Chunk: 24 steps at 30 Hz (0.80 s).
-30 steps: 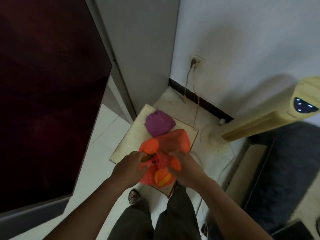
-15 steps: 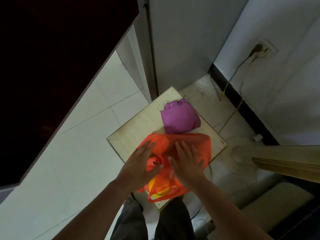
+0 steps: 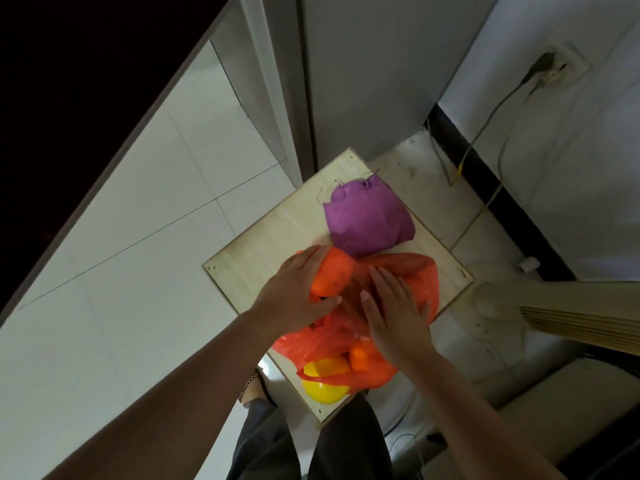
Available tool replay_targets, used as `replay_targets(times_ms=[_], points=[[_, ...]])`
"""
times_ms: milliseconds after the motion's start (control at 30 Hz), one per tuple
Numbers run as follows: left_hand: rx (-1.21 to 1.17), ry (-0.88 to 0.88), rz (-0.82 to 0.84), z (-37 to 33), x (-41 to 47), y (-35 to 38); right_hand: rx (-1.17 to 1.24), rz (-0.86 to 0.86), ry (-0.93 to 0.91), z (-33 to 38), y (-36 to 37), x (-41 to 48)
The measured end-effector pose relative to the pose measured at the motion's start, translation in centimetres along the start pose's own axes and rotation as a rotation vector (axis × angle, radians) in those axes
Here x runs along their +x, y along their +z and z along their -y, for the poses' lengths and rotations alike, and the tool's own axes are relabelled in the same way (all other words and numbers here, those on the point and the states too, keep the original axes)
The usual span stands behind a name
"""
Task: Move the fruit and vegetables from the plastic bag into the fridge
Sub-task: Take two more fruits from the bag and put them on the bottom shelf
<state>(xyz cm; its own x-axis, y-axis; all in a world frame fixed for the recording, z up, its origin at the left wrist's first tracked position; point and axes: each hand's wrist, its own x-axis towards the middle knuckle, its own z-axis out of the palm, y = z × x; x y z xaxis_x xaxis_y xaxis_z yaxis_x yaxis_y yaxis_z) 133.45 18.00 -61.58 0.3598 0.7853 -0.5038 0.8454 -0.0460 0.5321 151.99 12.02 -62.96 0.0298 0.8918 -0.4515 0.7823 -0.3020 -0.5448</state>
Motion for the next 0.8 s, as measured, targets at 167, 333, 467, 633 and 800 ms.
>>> replay_targets(times_ms=[167, 333, 467, 633, 800], points=[[0.046, -0.003, 0.000, 0.8, -0.8, -1.1, 0.042, -0.191, -0.218, 3.3, -0.2, -1.2], [0.002, 0.034, -0.070, 2.3, -3.8, -2.1, 0.157, -0.051, -0.305, 5.2, 0.8, -1.1], [0.042, 0.024, -0.006, 3.6, -5.9, -1.8, 0.047, 0.004, -0.267, 4.6, 1.4, 1.0], [0.067, -0.053, 0.120, 5.7, -6.8, -0.7, -0.047, 0.123, -0.180, 4.7, 1.2, 3.7], [0.029, -0.107, 0.126, 7.5, -7.1, -0.6, -0.052, 0.172, -0.119, 4.8, 1.0, 4.7]])
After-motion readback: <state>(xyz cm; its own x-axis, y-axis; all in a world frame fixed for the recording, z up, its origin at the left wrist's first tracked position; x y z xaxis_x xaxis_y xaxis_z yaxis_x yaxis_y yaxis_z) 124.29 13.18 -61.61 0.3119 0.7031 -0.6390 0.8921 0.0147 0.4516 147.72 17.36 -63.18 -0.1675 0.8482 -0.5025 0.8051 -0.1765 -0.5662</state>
